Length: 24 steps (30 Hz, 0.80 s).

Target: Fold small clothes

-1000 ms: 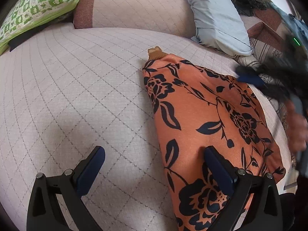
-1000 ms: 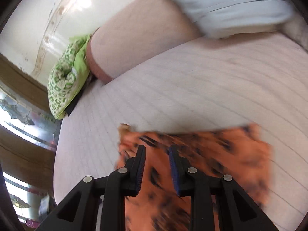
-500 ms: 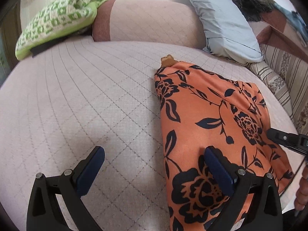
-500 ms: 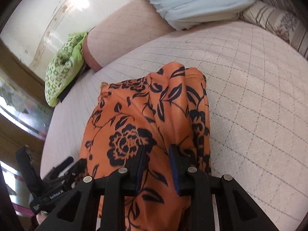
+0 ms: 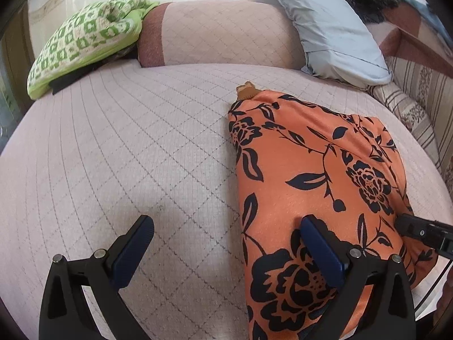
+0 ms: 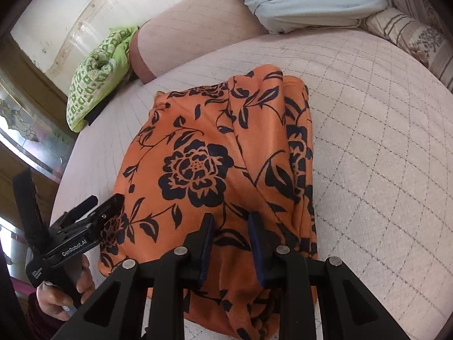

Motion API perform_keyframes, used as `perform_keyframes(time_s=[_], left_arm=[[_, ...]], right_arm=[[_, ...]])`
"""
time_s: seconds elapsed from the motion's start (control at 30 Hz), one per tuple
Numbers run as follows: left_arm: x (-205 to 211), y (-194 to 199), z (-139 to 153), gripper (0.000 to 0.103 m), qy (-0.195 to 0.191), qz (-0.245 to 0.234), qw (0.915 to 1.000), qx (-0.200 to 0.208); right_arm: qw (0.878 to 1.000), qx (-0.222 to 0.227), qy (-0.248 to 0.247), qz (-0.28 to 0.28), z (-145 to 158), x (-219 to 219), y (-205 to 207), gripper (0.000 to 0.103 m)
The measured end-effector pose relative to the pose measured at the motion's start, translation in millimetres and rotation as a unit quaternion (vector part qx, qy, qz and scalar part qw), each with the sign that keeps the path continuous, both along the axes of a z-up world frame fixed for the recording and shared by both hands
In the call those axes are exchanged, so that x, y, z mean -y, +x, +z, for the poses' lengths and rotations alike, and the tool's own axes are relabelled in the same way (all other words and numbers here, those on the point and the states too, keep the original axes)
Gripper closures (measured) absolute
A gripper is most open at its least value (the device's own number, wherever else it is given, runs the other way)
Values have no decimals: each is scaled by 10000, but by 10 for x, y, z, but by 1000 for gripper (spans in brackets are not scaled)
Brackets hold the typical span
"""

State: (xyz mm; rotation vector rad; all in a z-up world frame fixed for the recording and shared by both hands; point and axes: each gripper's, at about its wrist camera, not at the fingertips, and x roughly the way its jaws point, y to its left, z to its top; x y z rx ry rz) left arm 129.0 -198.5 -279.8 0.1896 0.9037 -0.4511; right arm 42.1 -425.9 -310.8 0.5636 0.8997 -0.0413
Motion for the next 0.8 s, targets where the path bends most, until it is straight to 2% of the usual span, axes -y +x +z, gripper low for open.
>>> perform_keyframes(time_s=[0.4, 0.53, 0.67, 0.73, 0.8], left_arm=[[68, 59, 53, 0, 161, -159, 9997, 29], [87, 92, 68, 0, 174, -131, 9996, -172], [71, 63, 106, 0, -103, -224, 9991, -351], [120, 54, 134, 0, 11, -329, 9984, -469], [140, 13, 226, 0, 59, -519, 9984, -233]], right_arm=[[9996, -23, 187, 197, 33, 38, 133, 75], [9995, -64, 153, 262, 42, 29, 165, 75], [9993, -169, 148, 290, 11, 21, 210, 74], [9992, -196, 207, 269, -5, 30, 225, 74], [9991, -206, 230, 276, -14, 38, 236, 74]])
